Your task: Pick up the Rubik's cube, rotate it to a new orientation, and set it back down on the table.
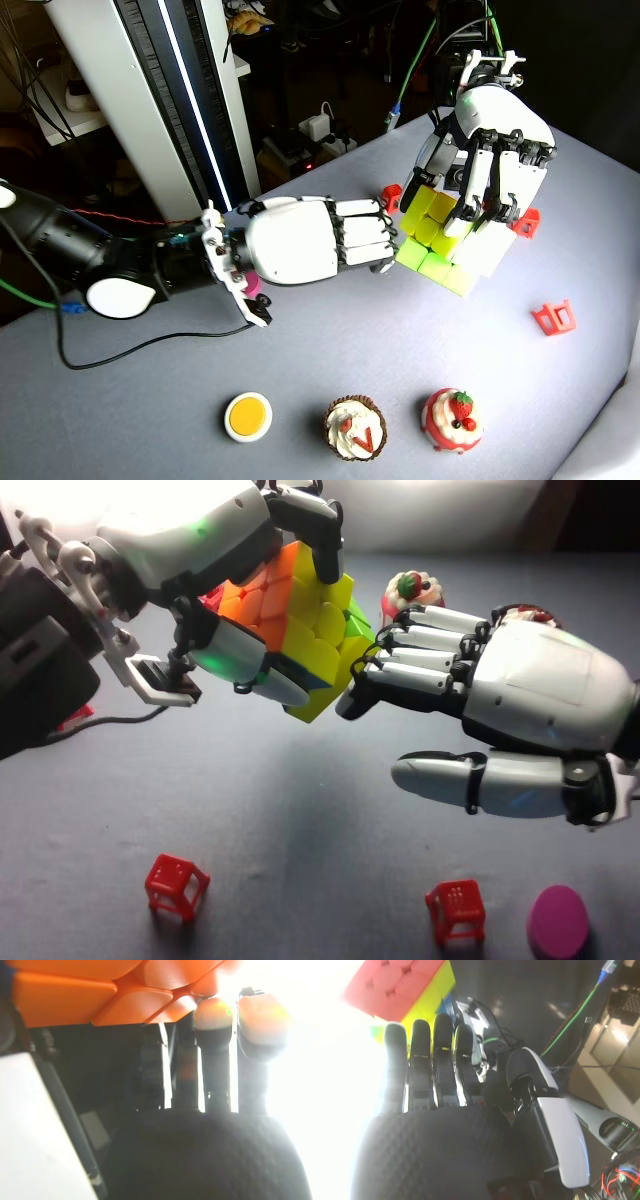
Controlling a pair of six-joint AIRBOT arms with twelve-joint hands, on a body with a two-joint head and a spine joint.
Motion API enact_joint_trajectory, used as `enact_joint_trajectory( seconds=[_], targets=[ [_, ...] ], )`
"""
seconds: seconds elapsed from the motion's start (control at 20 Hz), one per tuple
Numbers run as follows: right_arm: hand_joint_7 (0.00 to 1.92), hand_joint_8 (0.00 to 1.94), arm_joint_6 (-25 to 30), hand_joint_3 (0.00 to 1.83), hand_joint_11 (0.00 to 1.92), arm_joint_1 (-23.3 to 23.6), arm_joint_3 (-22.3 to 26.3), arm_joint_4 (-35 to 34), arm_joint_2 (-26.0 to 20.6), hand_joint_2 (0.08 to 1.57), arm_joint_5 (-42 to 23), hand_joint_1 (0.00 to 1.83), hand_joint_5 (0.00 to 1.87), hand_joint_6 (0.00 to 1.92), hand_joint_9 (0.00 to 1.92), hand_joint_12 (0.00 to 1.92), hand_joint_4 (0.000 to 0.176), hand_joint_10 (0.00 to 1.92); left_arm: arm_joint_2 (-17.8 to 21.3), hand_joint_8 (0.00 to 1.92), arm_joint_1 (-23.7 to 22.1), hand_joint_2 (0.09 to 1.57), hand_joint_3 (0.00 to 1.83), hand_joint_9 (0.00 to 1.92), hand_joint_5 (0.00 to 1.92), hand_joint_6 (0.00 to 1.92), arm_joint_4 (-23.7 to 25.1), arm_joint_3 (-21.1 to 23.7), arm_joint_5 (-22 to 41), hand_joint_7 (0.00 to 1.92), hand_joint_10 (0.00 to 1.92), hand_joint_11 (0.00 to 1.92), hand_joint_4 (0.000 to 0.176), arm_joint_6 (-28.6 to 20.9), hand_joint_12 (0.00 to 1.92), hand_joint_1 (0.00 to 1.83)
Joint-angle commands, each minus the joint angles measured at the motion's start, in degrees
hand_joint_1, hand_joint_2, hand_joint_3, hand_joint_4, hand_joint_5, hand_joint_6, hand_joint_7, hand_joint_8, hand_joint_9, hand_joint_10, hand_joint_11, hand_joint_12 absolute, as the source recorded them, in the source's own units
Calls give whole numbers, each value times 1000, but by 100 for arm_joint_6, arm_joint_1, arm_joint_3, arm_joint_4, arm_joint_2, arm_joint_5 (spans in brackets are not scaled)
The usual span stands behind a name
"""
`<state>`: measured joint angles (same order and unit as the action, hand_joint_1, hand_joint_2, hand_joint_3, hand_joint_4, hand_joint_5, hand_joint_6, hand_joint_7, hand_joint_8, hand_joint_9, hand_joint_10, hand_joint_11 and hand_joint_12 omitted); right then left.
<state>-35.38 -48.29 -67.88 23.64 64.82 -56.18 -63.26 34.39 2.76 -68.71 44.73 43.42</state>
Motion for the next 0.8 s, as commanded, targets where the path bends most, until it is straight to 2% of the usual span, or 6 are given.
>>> enact_joint_trajectory(
  seconds=[0.0, 0.35, 0.4, 0.45, 0.5, 0.75],
  targets=[
    [290, 1135, 27, 18, 0, 118, 60, -275, -133, 1509, -753, 2, 200, 1158, 194, 1919, 0, 1534, -26, 1737, -37, 1220, 27, 1129, 788, 1107, -79, -28, 793, 795, 1921, 1241, 0, -70, 1921, 1195],
    [164, 1398, 27, 0, 24, 159, 378, -1066, -863, 1462, -858, 0, 125, 1306, 146, 1921, 0, 1651, -322, 1695, 204, 1238, 32, 1083, 741, 1140, -243, -257, 783, 755, 1921, 1163, 0, -448, 1921, 1209],
    [157, 1374, 27, 0, 7, 159, 380, -1164, -906, 1466, -878, 0, 149, 1370, 145, 1921, 0, 1582, -398, 1824, 247, 1014, 675, 1073, 147, 227, -266, -324, 800, 661, 1921, 1083, 0, -598, 1921, 1279],
    [166, 1425, 27, 0, 1, 159, 380, -1221, -929, 1473, -884, 0, 149, 1453, 146, 1921, 0, 1598, -461, 1815, 261, 1263, 301, 1004, 244, 1428, -259, -382, 798, 660, 1921, 1053, 0, -697, 1921, 1136],
    [163, 1489, 27, 0, 0, 159, 376, -1269, -950, 1475, -889, 0, 118, 1503, 155, 1921, 0, 1653, -522, 1870, 263, 928, 871, 1139, 534, 1650, -248, -433, 798, 820, 1921, 1198, 0, -811, 1921, 1173],
    [208, 1554, 27, 11, 15, 159, 337, -1348, -943, 1500, -895, 0, 152, 1556, 147, 1921, 0, 1738, -747, 1795, 408, 697, 1102, 919, 927, 1427, -355, -688, 600, 841, 1921, 929, 0, -1138, 1921, 1216]
  ],
)
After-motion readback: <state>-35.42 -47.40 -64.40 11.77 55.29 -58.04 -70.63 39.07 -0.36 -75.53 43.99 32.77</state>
